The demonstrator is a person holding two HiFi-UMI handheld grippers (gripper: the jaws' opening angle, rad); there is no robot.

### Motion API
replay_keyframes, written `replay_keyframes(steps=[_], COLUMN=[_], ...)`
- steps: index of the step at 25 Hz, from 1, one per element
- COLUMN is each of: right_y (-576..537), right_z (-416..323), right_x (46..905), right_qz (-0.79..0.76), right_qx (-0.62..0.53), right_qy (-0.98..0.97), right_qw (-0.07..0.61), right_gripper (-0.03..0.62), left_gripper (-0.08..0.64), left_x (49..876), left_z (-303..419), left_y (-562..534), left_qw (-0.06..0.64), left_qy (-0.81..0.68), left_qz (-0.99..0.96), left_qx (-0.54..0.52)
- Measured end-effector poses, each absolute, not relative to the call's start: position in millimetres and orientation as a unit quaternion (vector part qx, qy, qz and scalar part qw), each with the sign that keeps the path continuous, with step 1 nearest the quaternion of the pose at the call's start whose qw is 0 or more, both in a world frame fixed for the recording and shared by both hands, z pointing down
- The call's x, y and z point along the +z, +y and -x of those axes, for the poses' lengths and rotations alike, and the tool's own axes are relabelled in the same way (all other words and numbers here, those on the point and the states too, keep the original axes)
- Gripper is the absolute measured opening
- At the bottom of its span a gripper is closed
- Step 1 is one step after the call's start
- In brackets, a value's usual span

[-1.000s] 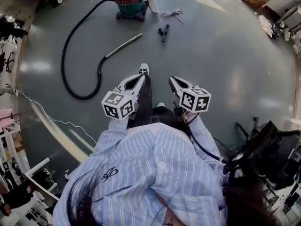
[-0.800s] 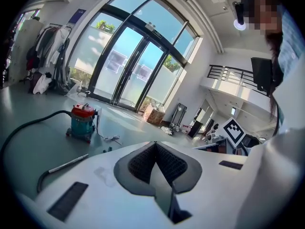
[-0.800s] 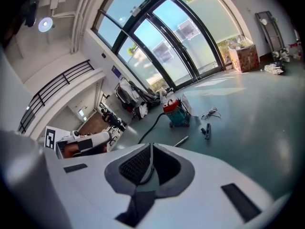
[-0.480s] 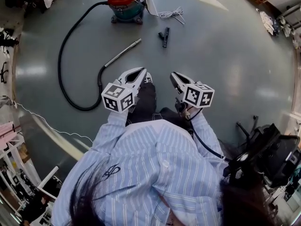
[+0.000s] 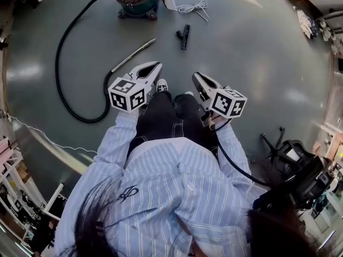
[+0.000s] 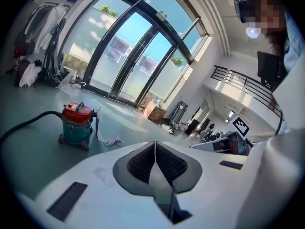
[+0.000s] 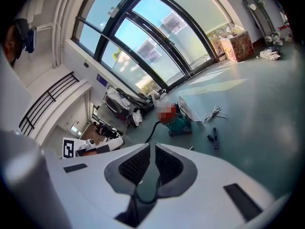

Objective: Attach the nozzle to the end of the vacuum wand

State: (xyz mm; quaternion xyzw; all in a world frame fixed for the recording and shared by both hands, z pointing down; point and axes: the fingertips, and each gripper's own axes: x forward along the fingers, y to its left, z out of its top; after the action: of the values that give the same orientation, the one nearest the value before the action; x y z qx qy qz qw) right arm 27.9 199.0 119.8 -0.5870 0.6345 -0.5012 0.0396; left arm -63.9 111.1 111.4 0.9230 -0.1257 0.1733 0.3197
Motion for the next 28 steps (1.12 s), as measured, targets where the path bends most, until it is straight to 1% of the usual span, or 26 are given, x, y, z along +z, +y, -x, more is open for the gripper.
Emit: replay_keyframes(steps=[6, 9, 16, 20, 21, 23, 25, 28], right_y=[160.6, 142.4, 97.3, 77.2, 73.6, 68.1, 62.2, 53.0], right_z=[-67.0, -79.4, -108.6, -122.1, -124.5, -128.0, -131.2, -134.3], right_x=[135.1, 152.5, 215.2, 267.7, 280.8, 306.9, 333.6, 378.3], right_qz=[0.565, 0.536, 0.487, 0.480, 0.479, 0.480, 0.486, 0.492], right_qx=[-0.519, -0.533, -0.542, -0.547, -0.550, -0.557, -0.564, -0.575], right_qy=[0.641, 0.654, 0.679, 0.671, 0.667, 0.658, 0.646, 0.629], right_qw=[0.022, 0.004, -0.087, -0.142, -0.151, -0.163, -0.169, -0.178], right_gripper=[0.022, 0.045, 0.113, 0.133, 0.135, 0.137, 0.137, 0.137], left_gripper=[0.006, 0.006, 0.008, 0.012, 0.031, 0.108, 0.130, 0.137], left_x=[135.5, 150.5, 199.0, 242.8, 255.0, 279.9, 305.5, 349.9], left_z=[49.0, 40.4, 27.2, 28.6, 29.0, 29.0, 28.5, 31.5], left_y=[93.2, 91.9, 71.4, 54.9, 51.9, 46.9, 37.8, 16.5], left_qw=[0.347, 0.359, 0.372, 0.375, 0.378, 0.383, 0.375, 0.354], left_qy=[-0.159, -0.171, -0.236, -0.239, -0.233, -0.211, -0.189, -0.173], left_qz=[-0.904, -0.895, -0.867, -0.854, -0.851, -0.847, -0.848, -0.850], left_qx=[0.194, 0.203, 0.232, 0.270, 0.280, 0.302, 0.322, 0.349])
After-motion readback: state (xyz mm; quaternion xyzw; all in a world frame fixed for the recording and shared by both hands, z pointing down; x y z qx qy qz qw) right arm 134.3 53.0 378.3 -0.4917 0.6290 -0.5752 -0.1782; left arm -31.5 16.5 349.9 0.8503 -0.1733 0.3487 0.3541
